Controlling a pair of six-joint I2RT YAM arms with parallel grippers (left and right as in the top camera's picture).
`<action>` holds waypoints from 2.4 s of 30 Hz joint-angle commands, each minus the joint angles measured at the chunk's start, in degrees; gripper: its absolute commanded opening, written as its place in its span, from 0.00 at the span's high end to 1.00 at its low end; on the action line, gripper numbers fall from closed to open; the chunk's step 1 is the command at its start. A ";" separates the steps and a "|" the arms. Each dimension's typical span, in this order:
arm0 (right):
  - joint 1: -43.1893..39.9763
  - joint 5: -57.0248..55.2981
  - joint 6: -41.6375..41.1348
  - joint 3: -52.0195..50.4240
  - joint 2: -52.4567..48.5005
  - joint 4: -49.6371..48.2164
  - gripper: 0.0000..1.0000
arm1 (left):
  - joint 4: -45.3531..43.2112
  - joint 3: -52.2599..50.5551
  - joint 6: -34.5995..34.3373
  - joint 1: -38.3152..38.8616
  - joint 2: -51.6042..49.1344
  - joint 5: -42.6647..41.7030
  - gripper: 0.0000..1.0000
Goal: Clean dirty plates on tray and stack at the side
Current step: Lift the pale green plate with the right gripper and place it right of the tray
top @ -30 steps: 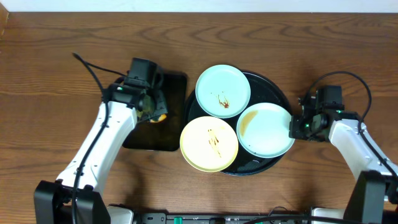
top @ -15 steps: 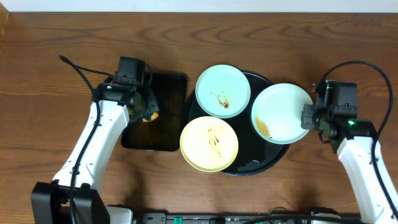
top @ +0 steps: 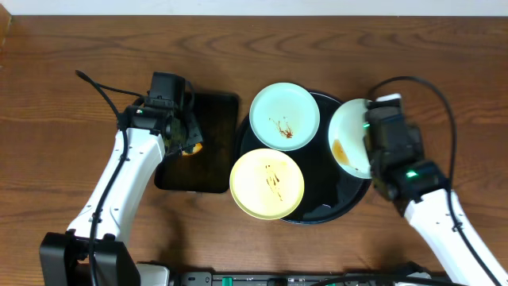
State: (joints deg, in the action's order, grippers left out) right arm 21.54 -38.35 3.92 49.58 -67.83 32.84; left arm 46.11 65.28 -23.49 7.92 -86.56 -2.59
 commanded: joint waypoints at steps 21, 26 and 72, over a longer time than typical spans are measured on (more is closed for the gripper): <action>16.74 -27.50 5.60 1.36 -1.31 -3.96 0.99 | 0.11 -0.07 0.96 -0.26 0.63 0.66 0.92; 16.79 -27.34 5.62 1.36 -1.31 -4.13 0.99 | 0.11 -0.07 0.96 -0.26 0.63 0.66 0.92; -52.92 29.75 -32.59 1.31 -15.50 -10.82 0.99 | 0.15 -0.07 0.96 -0.24 0.63 0.63 0.92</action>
State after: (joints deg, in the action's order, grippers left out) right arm -30.89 -13.10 -27.24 49.78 -81.12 23.03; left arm 46.13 65.28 -23.49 7.92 -86.56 -2.61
